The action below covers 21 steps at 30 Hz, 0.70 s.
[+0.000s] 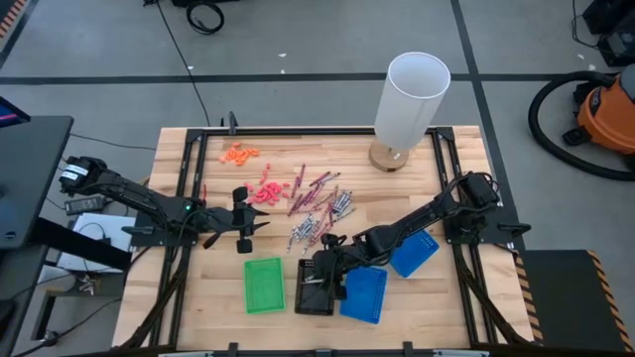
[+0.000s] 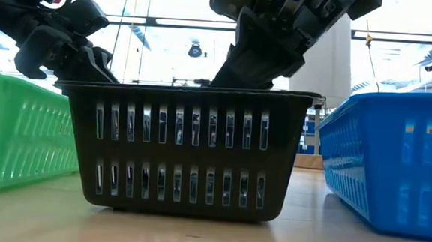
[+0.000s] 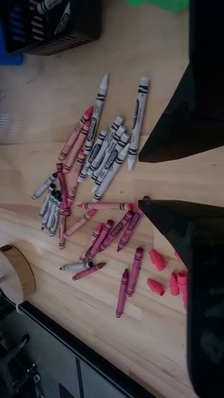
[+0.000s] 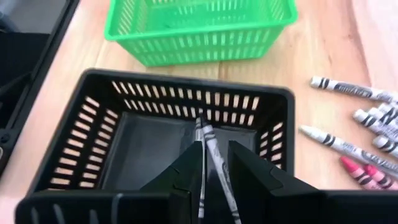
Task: Sort crayons
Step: Put the black crayon into the black basket
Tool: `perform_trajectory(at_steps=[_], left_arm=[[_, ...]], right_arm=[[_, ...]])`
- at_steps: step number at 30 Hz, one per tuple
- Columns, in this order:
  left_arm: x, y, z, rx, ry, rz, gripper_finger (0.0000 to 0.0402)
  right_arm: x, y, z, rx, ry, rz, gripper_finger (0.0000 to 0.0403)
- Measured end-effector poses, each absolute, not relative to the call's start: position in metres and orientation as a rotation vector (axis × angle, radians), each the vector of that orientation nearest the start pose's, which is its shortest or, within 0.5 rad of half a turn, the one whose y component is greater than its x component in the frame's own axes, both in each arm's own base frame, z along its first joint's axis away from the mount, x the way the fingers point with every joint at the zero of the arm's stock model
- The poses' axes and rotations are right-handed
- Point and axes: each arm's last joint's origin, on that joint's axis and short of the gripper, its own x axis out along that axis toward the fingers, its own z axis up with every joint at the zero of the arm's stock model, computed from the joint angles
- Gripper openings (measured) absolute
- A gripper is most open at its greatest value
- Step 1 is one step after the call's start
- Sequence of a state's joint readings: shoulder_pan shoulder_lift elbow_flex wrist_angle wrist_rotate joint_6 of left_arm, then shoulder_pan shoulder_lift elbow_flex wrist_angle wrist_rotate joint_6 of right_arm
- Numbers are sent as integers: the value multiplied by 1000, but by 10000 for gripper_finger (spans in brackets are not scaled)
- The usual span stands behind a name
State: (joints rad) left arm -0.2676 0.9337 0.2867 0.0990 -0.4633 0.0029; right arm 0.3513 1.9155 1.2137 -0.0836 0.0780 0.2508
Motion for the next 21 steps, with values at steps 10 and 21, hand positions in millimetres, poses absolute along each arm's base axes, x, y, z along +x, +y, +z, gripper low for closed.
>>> perform_trajectory(at_steps=[10,21], left_arm=[[172,-34,167,199,513,190,117],[172,-34,167,200,512,190,117]], right_arm=[[372,120,208,16,729,131,84],[370,89,216,-60,764,40,84]])
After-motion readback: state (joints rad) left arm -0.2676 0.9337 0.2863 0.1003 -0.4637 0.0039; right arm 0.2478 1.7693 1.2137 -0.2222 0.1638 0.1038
